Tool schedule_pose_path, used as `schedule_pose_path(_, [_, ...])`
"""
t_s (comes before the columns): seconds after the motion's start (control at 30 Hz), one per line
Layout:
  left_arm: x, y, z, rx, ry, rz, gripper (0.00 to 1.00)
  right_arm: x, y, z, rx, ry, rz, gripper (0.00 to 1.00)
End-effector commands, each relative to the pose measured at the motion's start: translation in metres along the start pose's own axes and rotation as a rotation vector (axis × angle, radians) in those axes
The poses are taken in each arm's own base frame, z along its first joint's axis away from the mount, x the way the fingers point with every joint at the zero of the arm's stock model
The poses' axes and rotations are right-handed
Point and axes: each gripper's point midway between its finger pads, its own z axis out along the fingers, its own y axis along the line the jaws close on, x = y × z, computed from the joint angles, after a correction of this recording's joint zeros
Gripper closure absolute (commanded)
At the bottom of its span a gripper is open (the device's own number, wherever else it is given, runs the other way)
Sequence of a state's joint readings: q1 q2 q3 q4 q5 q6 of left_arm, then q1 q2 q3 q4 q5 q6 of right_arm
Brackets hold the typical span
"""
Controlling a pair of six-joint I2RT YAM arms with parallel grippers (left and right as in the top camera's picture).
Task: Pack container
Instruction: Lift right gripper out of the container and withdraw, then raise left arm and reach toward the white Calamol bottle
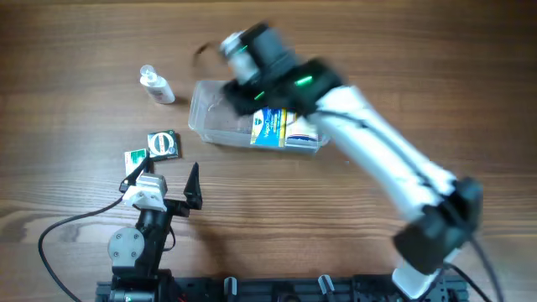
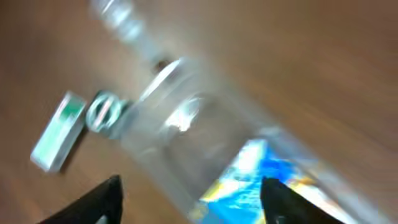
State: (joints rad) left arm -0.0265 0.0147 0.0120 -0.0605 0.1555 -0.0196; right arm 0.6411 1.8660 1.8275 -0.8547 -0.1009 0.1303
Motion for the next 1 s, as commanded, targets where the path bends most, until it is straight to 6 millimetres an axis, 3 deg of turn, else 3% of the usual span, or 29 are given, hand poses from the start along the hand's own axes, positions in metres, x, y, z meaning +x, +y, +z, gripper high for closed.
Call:
schedule_pose_path(0.0, [0.002,-0.003,0.0,0.015,0.004,0.015,0.0,-0.015,-0.101,-0.061,0.15,-0.082,0.221,0.1])
schedule_pose_path(0.07, [0.002,-0.003,0.0,0.014,0.003,0.015,0.0,0.002,-0.158,-0.079,0.232,-0.058,0.329,0.01])
schedule_pose_path(0.17, [0.002,-0.003,0.0,0.014,0.003,0.015,0.0,0.027,-0.229,-0.104,0.346,-0.042,0.466,0.0])
schedule_pose_path(0.3, [0.002,-0.003,0.0,0.014,0.003,0.015,0.0,0.044,-0.274,-0.126,0.413,-0.054,0.559,0.0])
schedule_pose_path(0.47, [0.002,-0.003,0.0,0.014,0.003,0.015,0.0,0.052,-0.289,-0.134,0.437,-0.059,0.592,0.0])
schedule_pose_path(0.97, [0.002,-0.003,0.0,0.014,0.003,0.015,0.0,0.051,-0.288,-0.134,0.436,-0.059,0.591,0.0])
